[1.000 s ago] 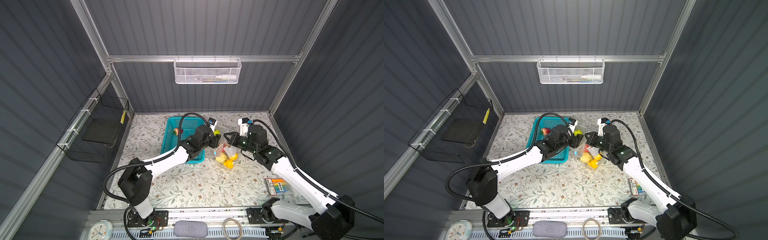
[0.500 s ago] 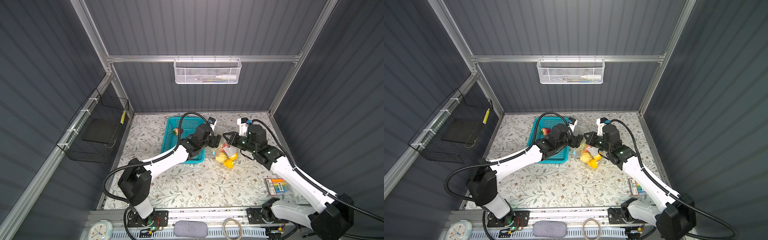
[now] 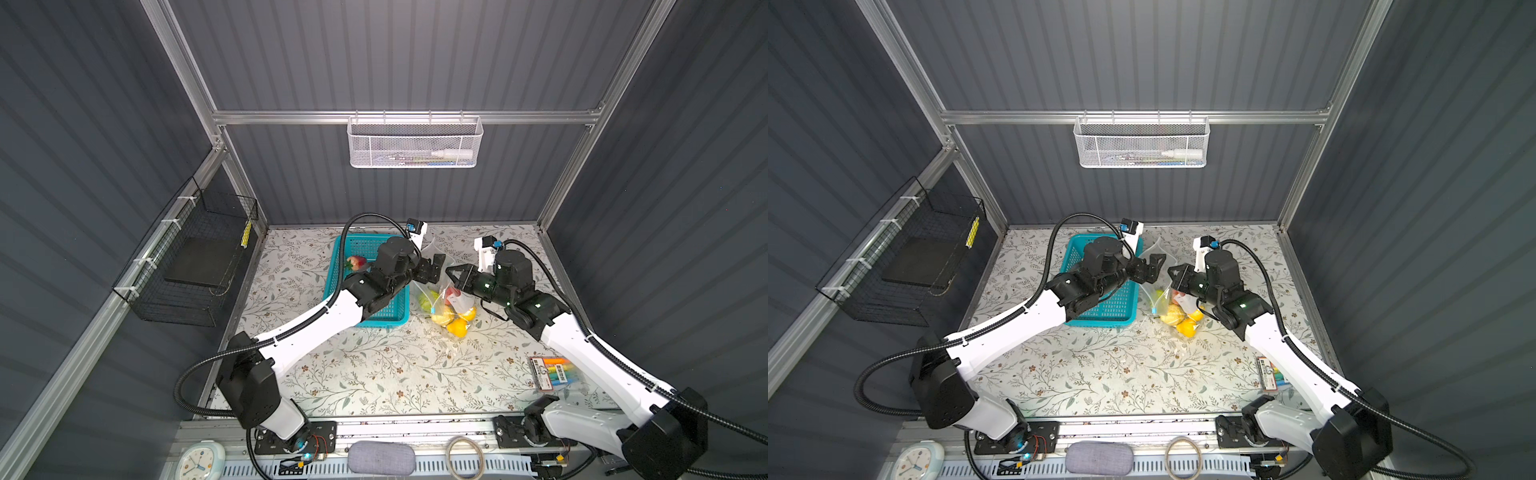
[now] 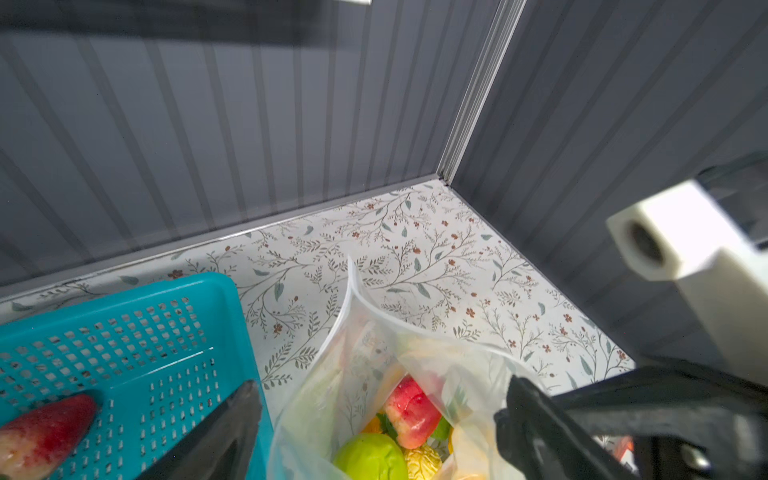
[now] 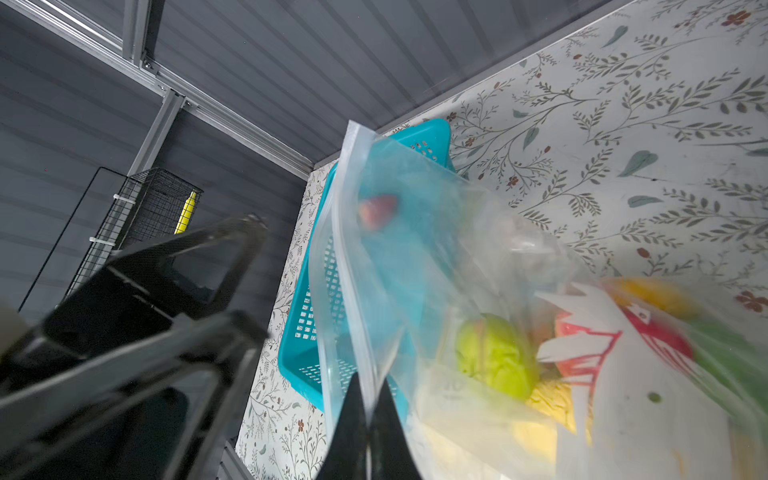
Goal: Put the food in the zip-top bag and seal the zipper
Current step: 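Carry the green chayote with the left gripper to the bag mouth, then open the left gripper to drop the chayote into the bag, then move the left gripper back into the basket above the red pepper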
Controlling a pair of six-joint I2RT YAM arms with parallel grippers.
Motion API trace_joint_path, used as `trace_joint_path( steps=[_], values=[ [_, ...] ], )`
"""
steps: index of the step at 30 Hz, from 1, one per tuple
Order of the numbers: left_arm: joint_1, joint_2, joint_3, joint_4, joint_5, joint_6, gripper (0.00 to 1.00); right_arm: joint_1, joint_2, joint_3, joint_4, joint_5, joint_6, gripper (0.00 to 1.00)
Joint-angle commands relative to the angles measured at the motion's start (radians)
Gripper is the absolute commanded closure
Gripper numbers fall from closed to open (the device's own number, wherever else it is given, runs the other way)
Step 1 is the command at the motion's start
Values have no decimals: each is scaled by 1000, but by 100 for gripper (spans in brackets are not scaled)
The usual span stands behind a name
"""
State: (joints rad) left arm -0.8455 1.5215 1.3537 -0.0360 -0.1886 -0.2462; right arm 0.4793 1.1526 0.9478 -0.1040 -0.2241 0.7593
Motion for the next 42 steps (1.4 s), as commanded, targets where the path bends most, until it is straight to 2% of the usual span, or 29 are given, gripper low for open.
trace_joint_path(
  steps=[1, 6, 11, 17, 23, 27, 35, 42],
  values=[
    [13, -36, 21, -9, -64, 25, 3, -2, -27, -15, 6, 6, -5, 100],
    [108, -57, 5, -35, -69, 47, 1, -2, -27, -17, 0, 11, -6, 100],
    [292, -34, 8, -64, 117, 77, 0, -2, -26, -17, -8, 12, -11, 100],
    [468, 93, 136, -187, 359, 149, 0, -3, -27, -5, -28, 25, -21, 100],
    [574, 260, 226, -258, 502, 274, 0, -2, -27, 20, -68, 32, -42, 100],
    [612, 404, 332, -355, 592, 343, 0, -2, -27, 24, -79, 33, -51, 100],
    [614, 597, 482, -477, 470, 460, 0, -2, -56, -6, -52, 33, -25, 100],
    [614, 696, 518, -502, 390, 476, 0, -2, -67, -12, -56, 44, -26, 100]
  ],
)
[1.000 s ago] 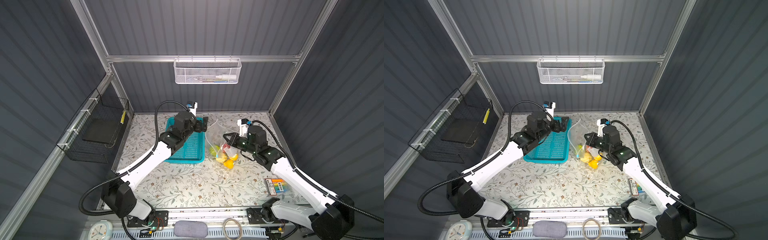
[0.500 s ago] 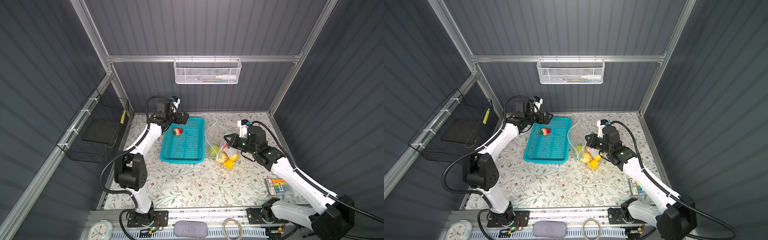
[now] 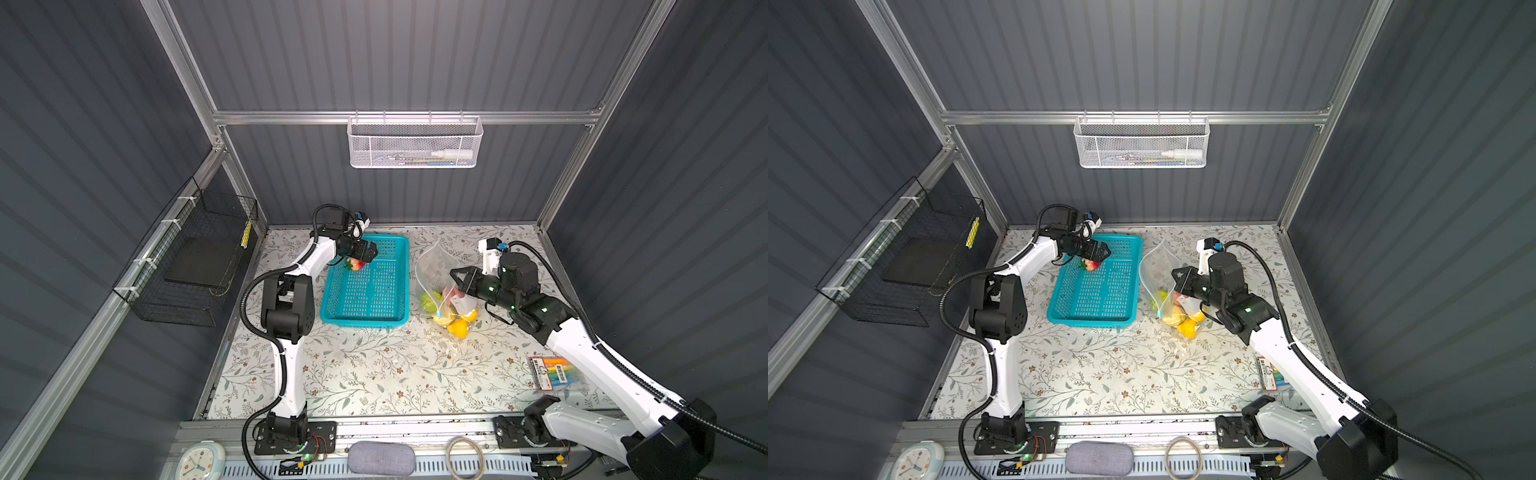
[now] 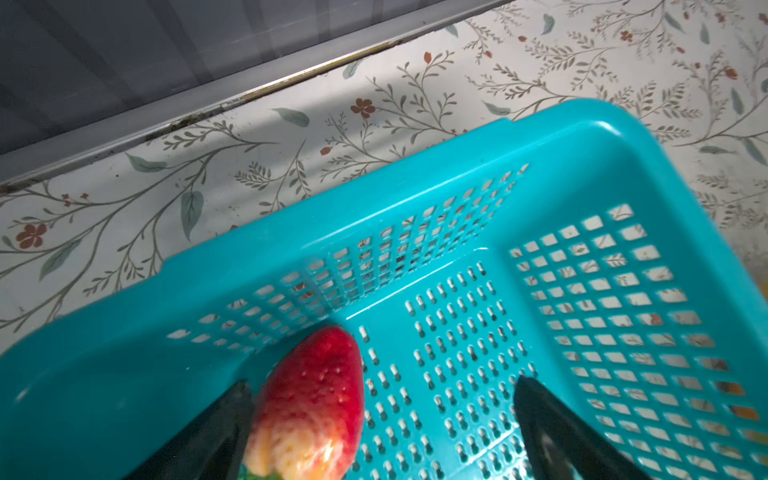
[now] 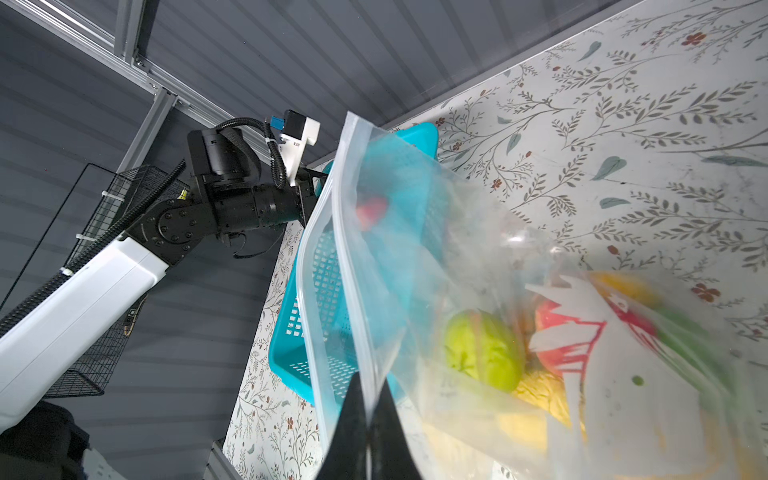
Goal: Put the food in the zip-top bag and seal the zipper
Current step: 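Move the left gripper back into the basket above the red pepper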
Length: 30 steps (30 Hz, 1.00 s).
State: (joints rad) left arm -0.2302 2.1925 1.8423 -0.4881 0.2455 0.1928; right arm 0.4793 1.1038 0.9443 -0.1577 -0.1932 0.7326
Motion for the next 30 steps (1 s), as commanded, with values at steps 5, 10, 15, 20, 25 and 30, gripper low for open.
trace_joint_path(
  steps=[5, 10, 15, 20, 25, 30],
  values=[
    [-3, 66, 28, -63, -78, 40, 0, -3, -9, -5, -1, 5, 2, 100],
    [-3, 73, 9, -67, -97, 24, 0, -2, 2, -6, 12, 3, 7, 100],
    [-8, 53, -19, -77, -146, -28, 0, -3, 10, -2, 23, -12, 11, 100],
    [-26, 28, -23, -126, -256, -117, 0, -2, 9, -12, 36, -13, 16, 100],
    [-27, 2, -50, -130, -265, -190, 0, -2, 36, -13, 40, -21, 16, 100],
    [-31, -13, -38, -166, -306, -272, 0, -3, 32, -21, 43, -17, 16, 100]
  ],
)
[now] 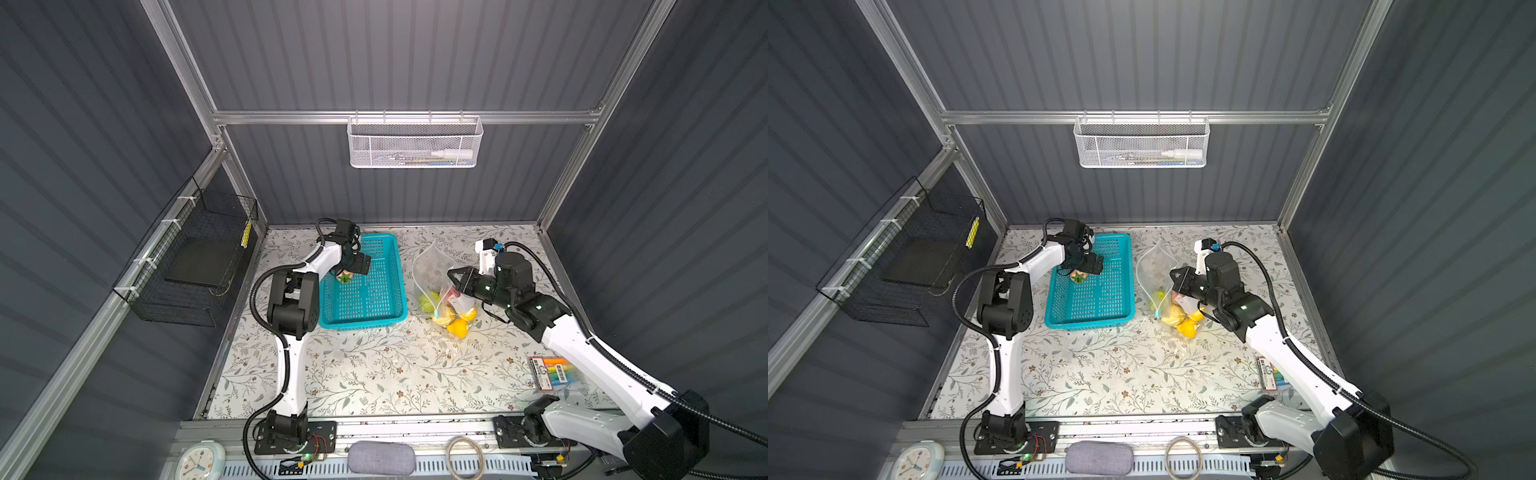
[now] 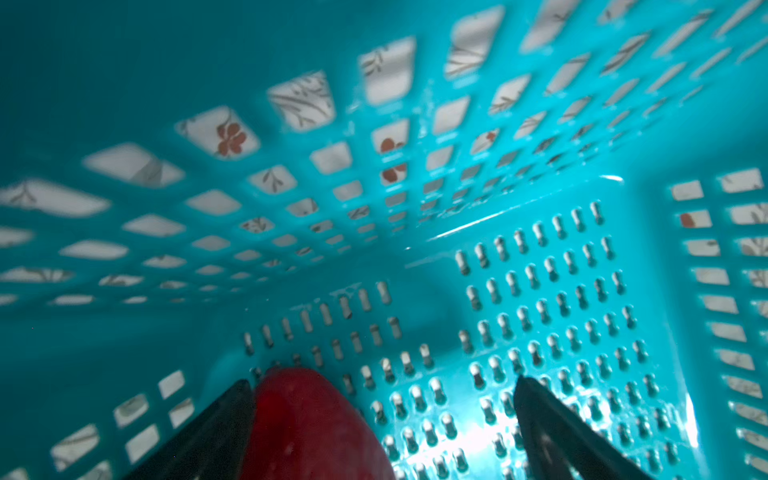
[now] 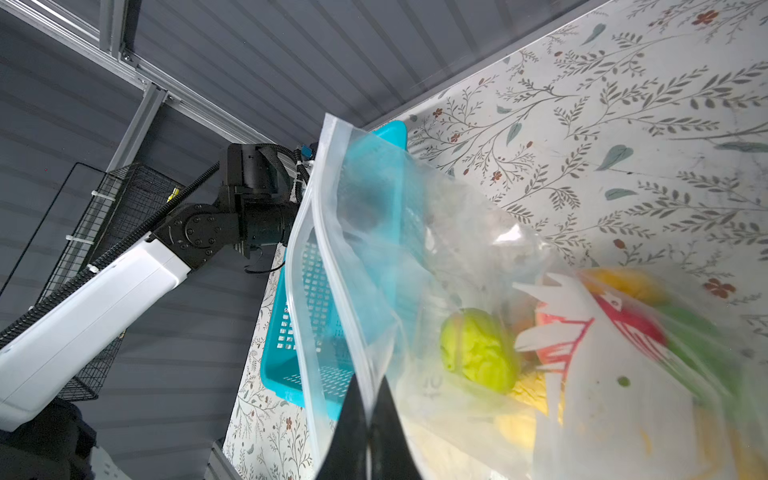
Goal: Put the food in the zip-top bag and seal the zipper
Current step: 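Move the left gripper back into the basket above the red pepper, then lower the left gripper onto the red pepper and grasp it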
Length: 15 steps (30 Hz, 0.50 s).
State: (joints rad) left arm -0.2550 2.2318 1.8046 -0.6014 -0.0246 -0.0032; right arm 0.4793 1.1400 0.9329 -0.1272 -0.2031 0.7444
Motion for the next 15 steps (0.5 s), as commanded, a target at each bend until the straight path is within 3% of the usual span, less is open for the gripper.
trace_joint_path(
  steps=[1, 15],
  values=[
    [-7, -57, -4, -53, -36, -89, 0, -2, -4, -11, 13, -7, 6, 100],
    [-95, -39, -17, -57, 30, -152, 0, -2, -9, -20, 22, -3, 6, 100]
  ],
)
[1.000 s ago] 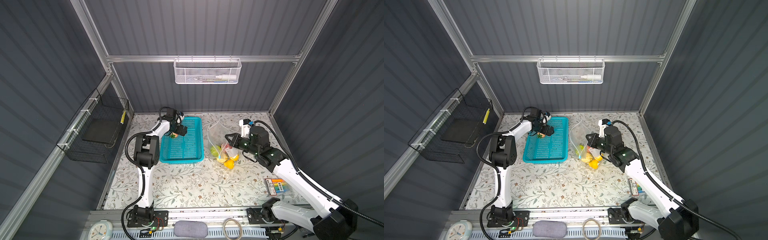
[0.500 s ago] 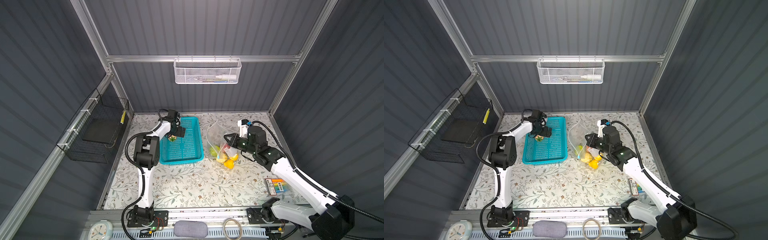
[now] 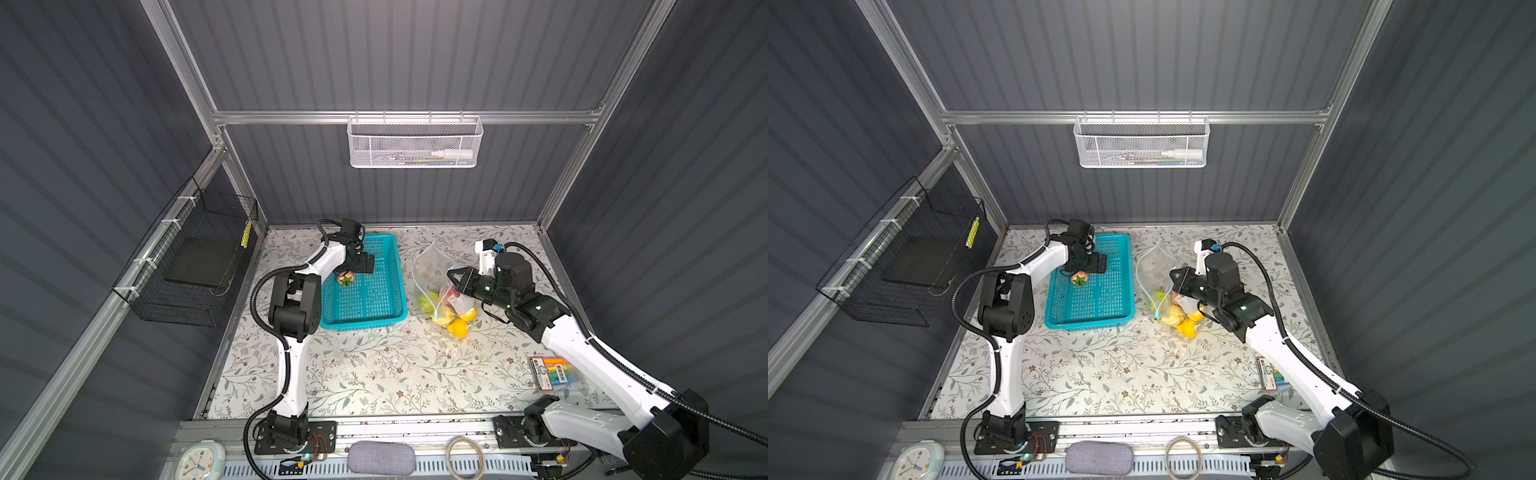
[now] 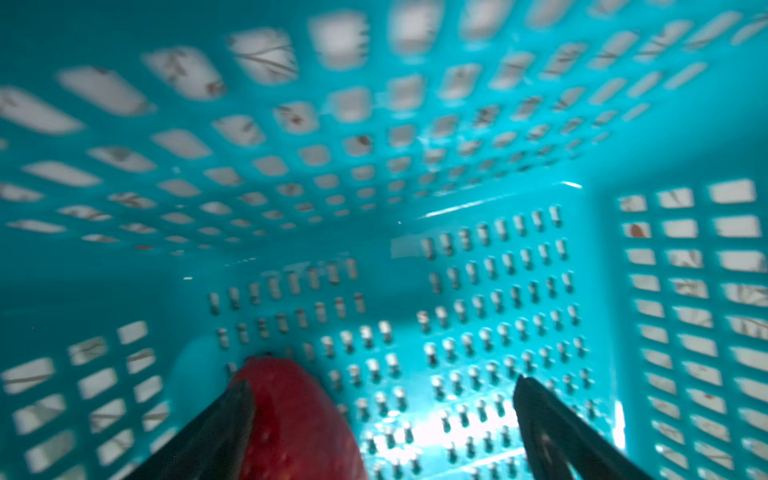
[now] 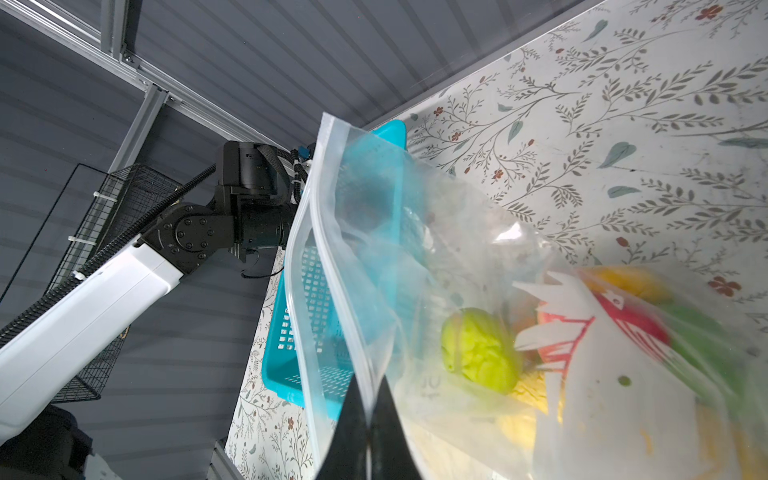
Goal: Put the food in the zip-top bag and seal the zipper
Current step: 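Lower the left gripper onto the red pepper and grasp it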
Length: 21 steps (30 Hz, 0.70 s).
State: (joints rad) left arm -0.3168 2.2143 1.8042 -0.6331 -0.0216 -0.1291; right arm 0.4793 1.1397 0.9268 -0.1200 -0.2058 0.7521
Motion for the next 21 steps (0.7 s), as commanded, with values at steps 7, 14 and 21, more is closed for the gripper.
trace_joint_path(
  steps=[7, 14, 21],
  values=[
    [-73, -60, 0, -23, 49, -46, 0, -3, -1, -16, 19, -7, -2, 100],
    [-67, -160, -24, -57, -61, 35, 0, -2, -10, -30, 26, -4, 1, 100],
    [8, -154, 7, -184, -27, 244, 7, -2, -14, -43, 35, 3, 4, 100]
  ],
)
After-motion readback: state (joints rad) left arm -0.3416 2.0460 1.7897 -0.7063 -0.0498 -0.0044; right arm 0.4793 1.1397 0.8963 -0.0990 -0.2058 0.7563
